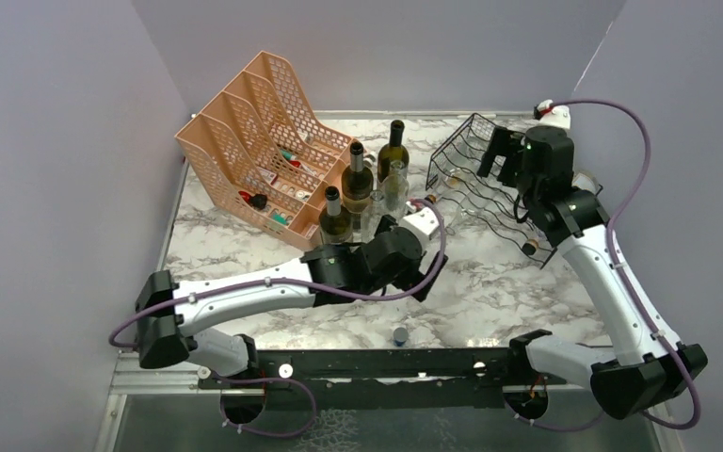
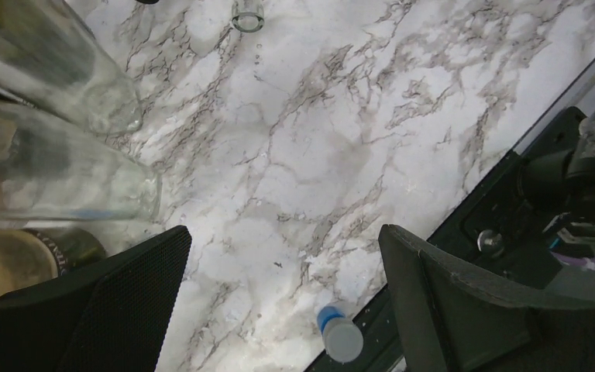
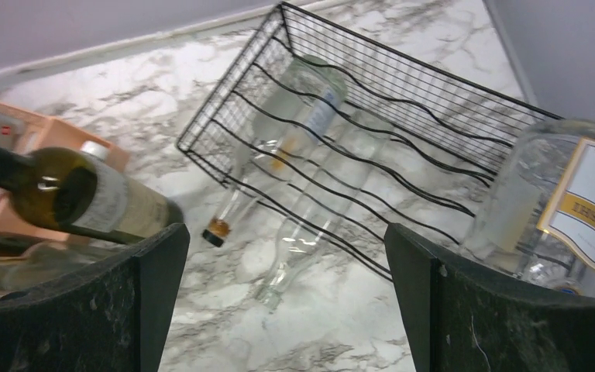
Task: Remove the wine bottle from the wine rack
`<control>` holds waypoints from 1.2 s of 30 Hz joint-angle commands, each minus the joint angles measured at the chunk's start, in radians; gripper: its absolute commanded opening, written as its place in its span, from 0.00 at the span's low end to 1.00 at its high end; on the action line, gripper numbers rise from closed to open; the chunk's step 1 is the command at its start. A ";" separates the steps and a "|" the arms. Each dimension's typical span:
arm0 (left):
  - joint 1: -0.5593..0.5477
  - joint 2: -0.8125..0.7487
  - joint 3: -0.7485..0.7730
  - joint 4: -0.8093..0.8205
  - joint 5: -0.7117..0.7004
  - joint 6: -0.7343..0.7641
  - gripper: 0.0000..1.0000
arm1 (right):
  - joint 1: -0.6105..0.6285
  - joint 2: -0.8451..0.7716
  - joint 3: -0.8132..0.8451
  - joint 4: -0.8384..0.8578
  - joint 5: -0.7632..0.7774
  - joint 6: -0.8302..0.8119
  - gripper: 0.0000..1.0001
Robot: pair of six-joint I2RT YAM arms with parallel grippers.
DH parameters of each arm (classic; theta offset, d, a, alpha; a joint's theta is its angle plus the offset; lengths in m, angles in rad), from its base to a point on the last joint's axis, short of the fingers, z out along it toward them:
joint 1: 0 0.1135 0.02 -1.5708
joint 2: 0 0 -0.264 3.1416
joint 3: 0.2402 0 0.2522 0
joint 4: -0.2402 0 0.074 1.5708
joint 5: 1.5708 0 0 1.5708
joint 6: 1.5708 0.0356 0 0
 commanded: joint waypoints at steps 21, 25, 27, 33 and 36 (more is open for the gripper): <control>0.092 0.737 0.538 0.185 -0.050 0.327 0.99 | -0.037 -0.493 0.122 0.038 -0.069 0.101 1.00; 0.128 0.835 0.623 0.161 -0.035 0.338 0.99 | -0.037 -0.494 0.128 0.015 -0.066 0.094 1.00; 0.137 0.871 0.658 0.161 -0.041 0.356 0.99 | -0.037 -0.493 0.129 0.010 -0.089 0.096 1.00; 0.174 0.990 0.787 0.135 -0.039 0.372 0.98 | -0.037 -0.492 0.143 -0.026 -0.106 0.085 1.00; 0.191 1.047 0.840 0.129 -0.017 0.360 0.96 | -0.037 -0.504 0.137 -0.026 -0.093 0.073 1.00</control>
